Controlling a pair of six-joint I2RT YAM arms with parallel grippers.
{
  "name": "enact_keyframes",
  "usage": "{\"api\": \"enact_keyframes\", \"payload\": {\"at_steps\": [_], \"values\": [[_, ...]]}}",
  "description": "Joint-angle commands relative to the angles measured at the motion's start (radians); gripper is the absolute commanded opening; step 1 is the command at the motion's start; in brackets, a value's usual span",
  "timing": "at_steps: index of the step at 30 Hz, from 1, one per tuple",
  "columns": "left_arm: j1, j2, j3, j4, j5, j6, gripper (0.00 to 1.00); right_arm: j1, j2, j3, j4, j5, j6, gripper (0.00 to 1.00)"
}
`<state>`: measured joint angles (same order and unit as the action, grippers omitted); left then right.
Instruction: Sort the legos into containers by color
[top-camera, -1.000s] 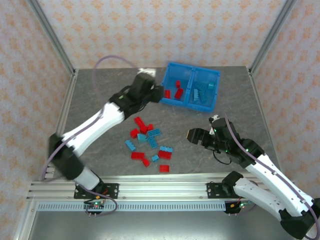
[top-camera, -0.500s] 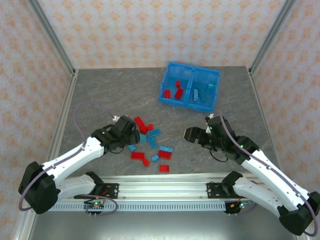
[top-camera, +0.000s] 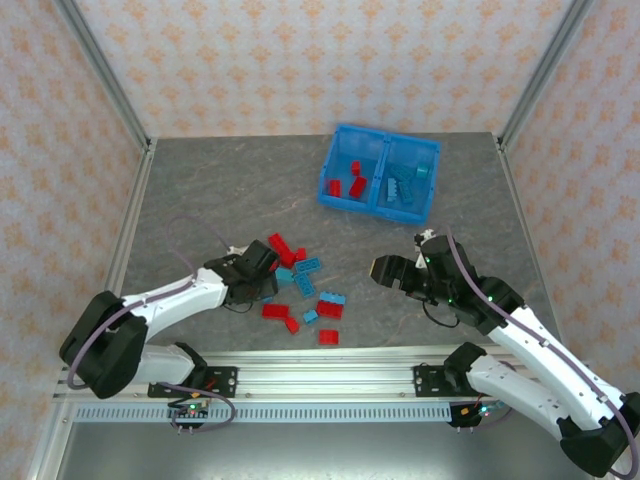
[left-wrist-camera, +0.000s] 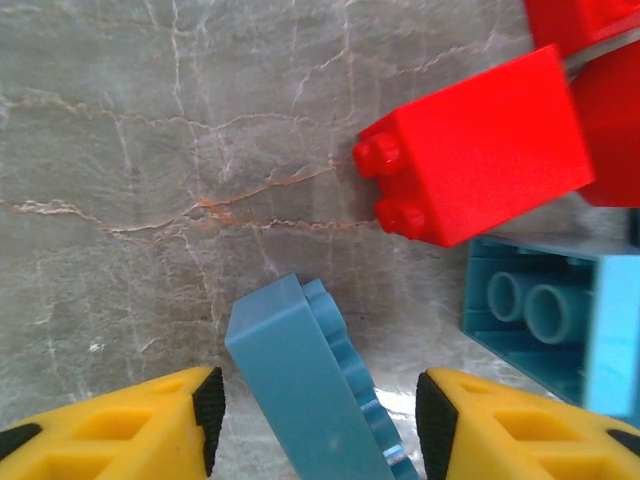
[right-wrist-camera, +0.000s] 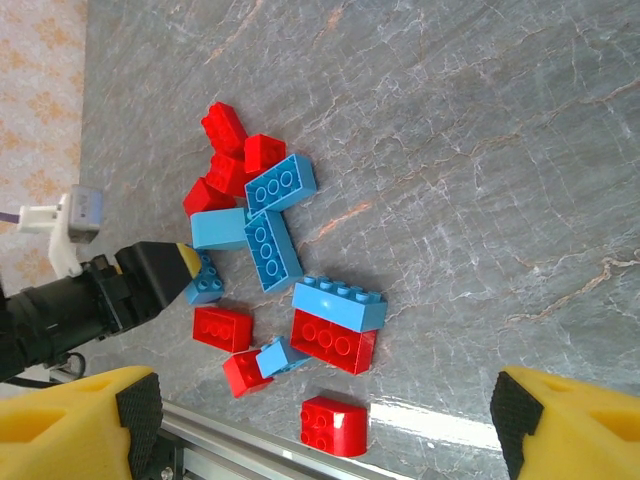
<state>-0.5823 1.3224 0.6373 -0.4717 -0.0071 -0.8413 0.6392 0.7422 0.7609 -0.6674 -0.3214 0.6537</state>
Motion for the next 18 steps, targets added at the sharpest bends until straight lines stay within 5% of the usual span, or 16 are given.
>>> {"api": "enact_keyframes", "payload": {"at_steps": [1,10,18], "values": [[0.008,0.032,-0.027,0.05,-0.027,-0.022,0.52,0.007,-0.009,-0.011,-0.017,0.014,0.008,0.87],[0.012,0.006,-0.03,0.048,-0.049,-0.031,0.2,0.008,-0.008,-0.003,-0.024,0.018,0.014,0.87],[-0.074,-0.12,0.269,-0.011,-0.06,0.106,0.18,0.009,-0.015,-0.014,0.098,-0.092,0.02,0.87]]}}
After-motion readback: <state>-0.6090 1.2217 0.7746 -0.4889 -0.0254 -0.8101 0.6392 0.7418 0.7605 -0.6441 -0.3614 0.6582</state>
